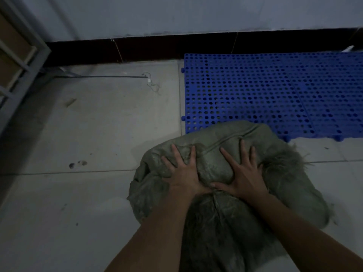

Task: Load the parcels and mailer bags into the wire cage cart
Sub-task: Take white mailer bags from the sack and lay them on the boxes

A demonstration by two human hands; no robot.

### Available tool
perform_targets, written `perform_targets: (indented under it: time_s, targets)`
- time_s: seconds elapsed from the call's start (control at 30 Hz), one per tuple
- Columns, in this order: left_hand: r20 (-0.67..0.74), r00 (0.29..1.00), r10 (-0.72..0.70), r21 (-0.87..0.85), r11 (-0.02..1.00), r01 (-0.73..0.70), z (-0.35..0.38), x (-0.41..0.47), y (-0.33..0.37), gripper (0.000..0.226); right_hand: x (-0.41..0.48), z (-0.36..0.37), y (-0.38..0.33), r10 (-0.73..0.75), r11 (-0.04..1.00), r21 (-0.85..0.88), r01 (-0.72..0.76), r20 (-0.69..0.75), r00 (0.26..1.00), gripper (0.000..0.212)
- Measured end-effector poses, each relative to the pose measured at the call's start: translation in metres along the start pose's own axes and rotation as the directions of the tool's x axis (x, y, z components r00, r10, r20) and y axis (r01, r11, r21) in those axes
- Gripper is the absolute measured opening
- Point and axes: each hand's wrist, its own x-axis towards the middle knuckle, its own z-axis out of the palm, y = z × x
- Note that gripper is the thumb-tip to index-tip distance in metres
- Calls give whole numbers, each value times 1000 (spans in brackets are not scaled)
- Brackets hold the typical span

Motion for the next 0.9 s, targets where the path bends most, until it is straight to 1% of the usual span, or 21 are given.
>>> perform_targets:
  time_s: [0.1,0.23,0.27,0.37,0.43,0.5,0.57,0.6,0.63,0.7,0.73,0.83,0.87,0.9]
  targets:
    - [-40,998,46,18,999,-46,12,3,-1,134,3,6,5,-58,998,-3,58,-50,997,101]
    - [-64,997,40,98,995,-33,29,5,4,114,-1,16,-2,-112,994,-1,113,-170,979,79]
    - [-71,997,41,123,992,-32,31,3,7,106,-4,19,-6,-111,994,-3,113,-196,974,74]
    - [-126,992,32,152,988,-12,36,-1,15,66,-13,22,-20,-103,993,27,112,-240,965,64]
    - [-130,989,75,236,971,-43,37,-5,15,54,-18,17,-33,-119,989,47,137,-267,956,59]
    - [-138,982,130,305,949,-83,37,-10,12,51,-24,10,-44,-112,991,40,128,-272,956,56]
    - [-259,943,208,308,943,-123,40,-16,7,48,-31,7,-51,-80,992,77,103,-264,961,59]
    - [-264,939,219,329,936,-126,39,-20,6,45,-35,7,-52,-73,987,117,106,-257,964,58]
    - [-238,944,228,361,923,-132,38,-23,6,41,-38,7,-52,-65,981,162,109,-256,964,57]
    - [-216,947,236,388,911,-139,32,-31,10,37,-43,-4,-56,-44,967,229,112,-284,958,55]
    - [-212,951,223,371,919,-133,22,-36,15,38,-44,-15,-61,-39,963,241,116,-304,952,53]
    - [-273,923,270,410,901,-142,-18,-55,27,46,-50,-82,-86,-21,963,240,126,-396,918,42]
    - [-280,927,250,408,905,-121,-35,-67,31,50,-54,-106,-95,-24,964,233,131,-414,910,43]
    - [-296,919,261,428,896,-116,-53,-83,36,58,-61,-131,-105,-28,963,232,137,-420,907,49]
